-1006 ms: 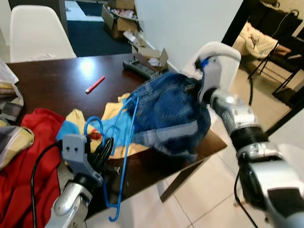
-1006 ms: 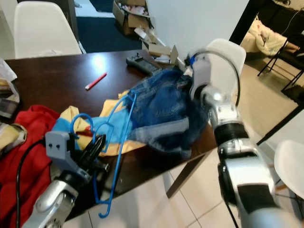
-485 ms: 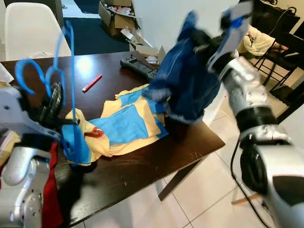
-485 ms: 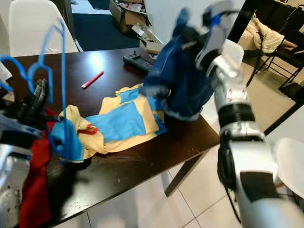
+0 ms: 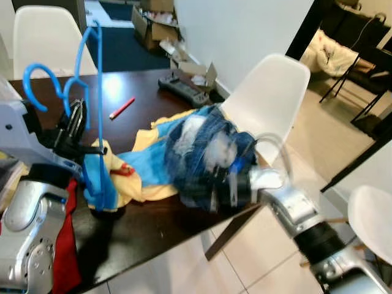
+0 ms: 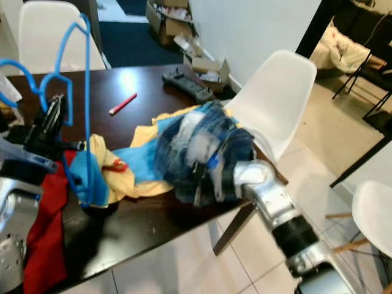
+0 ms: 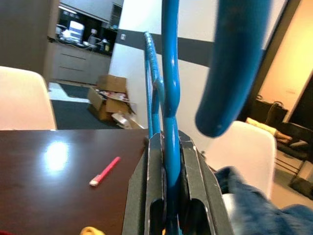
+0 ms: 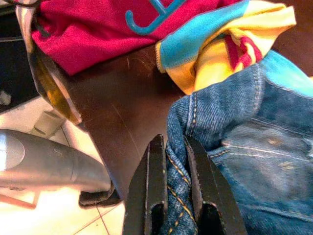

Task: Hang hanger

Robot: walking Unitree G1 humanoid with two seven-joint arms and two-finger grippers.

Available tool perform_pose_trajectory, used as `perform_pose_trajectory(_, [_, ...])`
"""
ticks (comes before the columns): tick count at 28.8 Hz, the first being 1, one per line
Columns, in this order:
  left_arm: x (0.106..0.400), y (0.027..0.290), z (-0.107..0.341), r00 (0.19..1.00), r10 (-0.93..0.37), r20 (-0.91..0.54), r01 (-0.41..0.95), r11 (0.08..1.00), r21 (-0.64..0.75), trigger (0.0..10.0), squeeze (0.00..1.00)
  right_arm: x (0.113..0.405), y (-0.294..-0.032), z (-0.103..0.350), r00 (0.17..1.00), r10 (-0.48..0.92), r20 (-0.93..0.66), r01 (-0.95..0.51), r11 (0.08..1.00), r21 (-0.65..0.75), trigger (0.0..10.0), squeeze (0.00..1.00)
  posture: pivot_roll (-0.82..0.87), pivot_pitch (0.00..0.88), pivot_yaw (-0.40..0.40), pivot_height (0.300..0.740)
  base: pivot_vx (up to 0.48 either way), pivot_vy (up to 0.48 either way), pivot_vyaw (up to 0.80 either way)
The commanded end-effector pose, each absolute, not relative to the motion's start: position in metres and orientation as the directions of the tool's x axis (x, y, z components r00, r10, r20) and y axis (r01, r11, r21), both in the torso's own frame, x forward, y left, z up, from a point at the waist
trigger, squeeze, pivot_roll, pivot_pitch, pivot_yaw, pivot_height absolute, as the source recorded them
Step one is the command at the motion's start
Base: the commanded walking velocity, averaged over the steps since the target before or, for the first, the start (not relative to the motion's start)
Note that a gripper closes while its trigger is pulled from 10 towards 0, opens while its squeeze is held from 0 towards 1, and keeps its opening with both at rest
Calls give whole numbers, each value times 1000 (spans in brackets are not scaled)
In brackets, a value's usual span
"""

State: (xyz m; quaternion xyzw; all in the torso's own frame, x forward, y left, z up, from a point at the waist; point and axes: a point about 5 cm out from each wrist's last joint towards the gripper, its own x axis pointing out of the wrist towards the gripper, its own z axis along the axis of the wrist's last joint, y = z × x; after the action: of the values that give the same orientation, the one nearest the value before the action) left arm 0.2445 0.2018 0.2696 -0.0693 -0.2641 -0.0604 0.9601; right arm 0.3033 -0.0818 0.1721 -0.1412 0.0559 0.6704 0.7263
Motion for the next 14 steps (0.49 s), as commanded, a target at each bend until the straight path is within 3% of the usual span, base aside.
perform_pose_trajectory(1, [243, 191, 270, 847, -103, 521, 194, 973, -122, 10000, 0, 291, -80, 169, 10, 945, -327, -997, -17, -81, 10000, 784, 114, 82, -194, 740, 0, 0, 0])
perform_pose_trajectory(2, [244, 185, 267, 851, -116, 512, 212, 968, -134, 10000, 0, 283, -77, 165, -39, 936, -350, -997, -59, -45, 10000, 1000, 113, 83, -197, 740, 0, 0, 0])
perform_pose_trajectory(5, [244, 175, 262, 858, -134, 495, 237, 960, -152, 10000, 0, 274, -74, 163, -85, 923, -375, -995, -100, -22, 10000, 1000, 113, 84, -202, 740, 0, 0, 0])
perform_pose_trajectory(14, [244, 163, 251, 875, -157, 457, 264, 948, -179, 10000, 0, 276, -82, 190, -118, 946, -303, -992, -126, -9, 10000, 1000, 117, 86, -212, 740, 0, 0, 0])
